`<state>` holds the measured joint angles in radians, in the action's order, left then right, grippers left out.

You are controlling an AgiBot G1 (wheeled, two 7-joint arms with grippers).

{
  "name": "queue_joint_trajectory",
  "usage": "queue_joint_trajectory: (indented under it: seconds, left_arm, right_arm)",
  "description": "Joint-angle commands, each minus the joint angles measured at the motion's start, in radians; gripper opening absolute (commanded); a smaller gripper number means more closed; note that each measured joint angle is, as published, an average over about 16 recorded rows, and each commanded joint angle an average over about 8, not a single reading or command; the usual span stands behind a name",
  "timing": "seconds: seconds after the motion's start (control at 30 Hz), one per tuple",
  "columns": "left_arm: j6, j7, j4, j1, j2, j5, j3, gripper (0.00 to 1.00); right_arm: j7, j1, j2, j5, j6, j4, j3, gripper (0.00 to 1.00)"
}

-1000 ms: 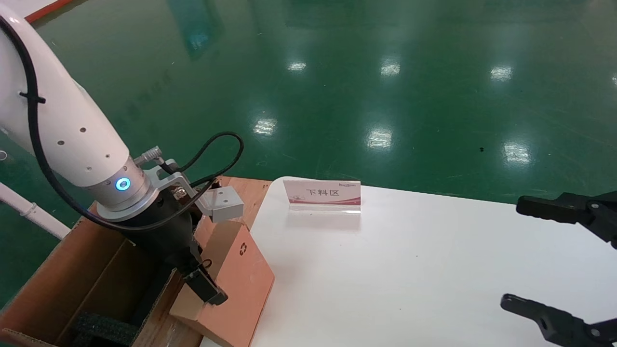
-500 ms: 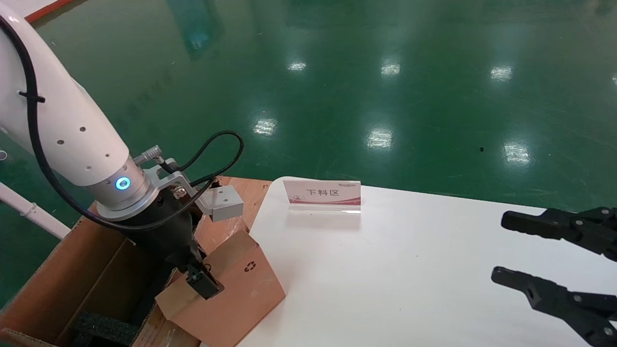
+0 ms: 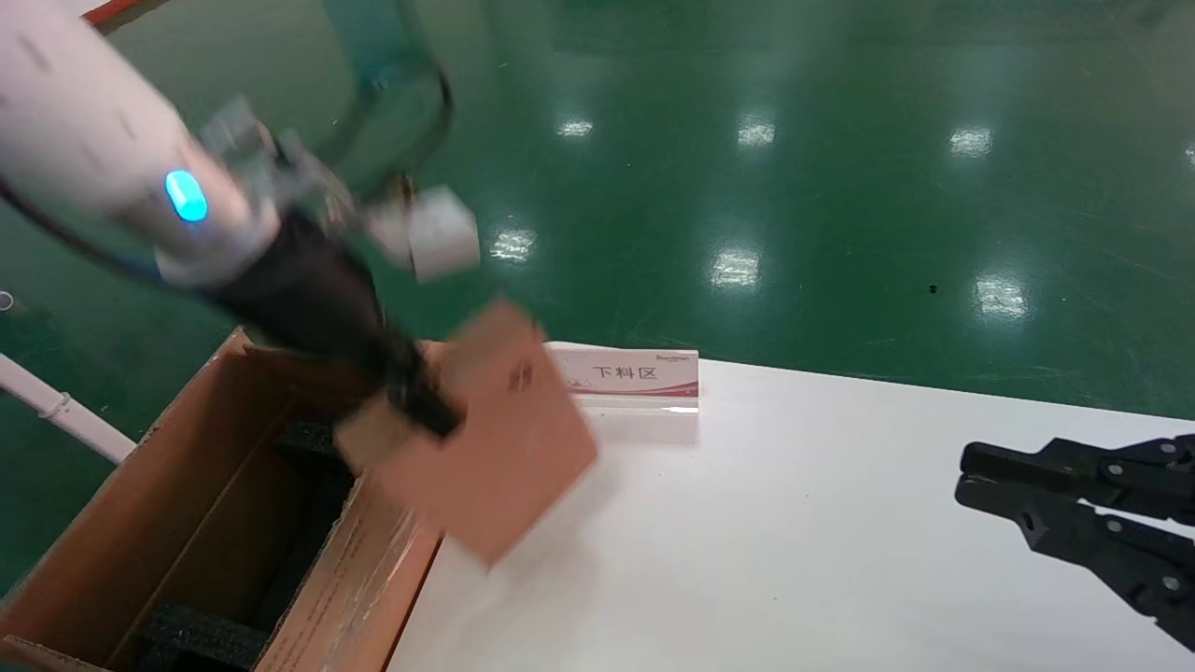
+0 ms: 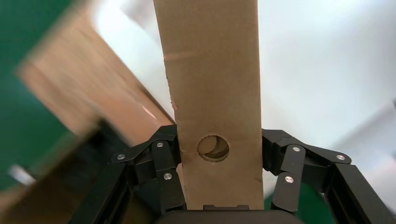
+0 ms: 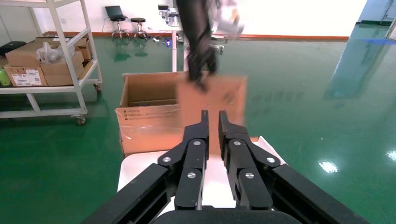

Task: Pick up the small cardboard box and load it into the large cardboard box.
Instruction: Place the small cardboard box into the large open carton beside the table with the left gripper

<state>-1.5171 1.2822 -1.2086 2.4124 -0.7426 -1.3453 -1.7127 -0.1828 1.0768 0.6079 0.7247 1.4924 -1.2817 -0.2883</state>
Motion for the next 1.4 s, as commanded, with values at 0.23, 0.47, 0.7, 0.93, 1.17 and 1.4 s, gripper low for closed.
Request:
queue_joint_trajectory:
  seconds: [0.23, 0.47, 0.7, 0.93, 1.17, 1.4]
  left_arm:
    - [-0.057, -0.091, 0.209, 0.190, -0.072, -0.021, 0.042, 0.00]
    - [-0.083, -0.195, 0.352, 0.320, -0.120, -0.035, -0.087, 0.00]
    - [-0.086, -0.260, 0.397, 0.419, -0.115, -0.027, -0.312, 0.00]
    - [-0.085, -0.263, 0.375, 0.443, -0.092, 0.077, -0.541, 0.00]
    - [-0.071, -0.235, 0.336, 0.450, -0.070, 0.170, -0.712, 0.00]
    - [-0.043, -0.212, 0.316, 0.446, -0.027, 0.192, -0.786, 0.00]
  right_arm:
    - [0.000, 0.000, 0.000, 0.000, 0.000, 0.000, -0.001, 0.00]
    - [0.001, 0.000, 0.000, -0.001, 0.000, 0.000, -0.001, 0.11]
    - [0.001, 0.000, -0.001, -0.001, 0.000, 0.000, -0.001, 0.99]
    - [0.001, 0.001, -0.001, -0.001, -0.001, 0.000, -0.002, 1.00]
    - [0.001, 0.001, -0.001, -0.002, -0.001, 0.000, -0.002, 1.00]
    - [0.001, 0.001, -0.001, -0.002, -0.001, 0.000, -0.003, 1.00]
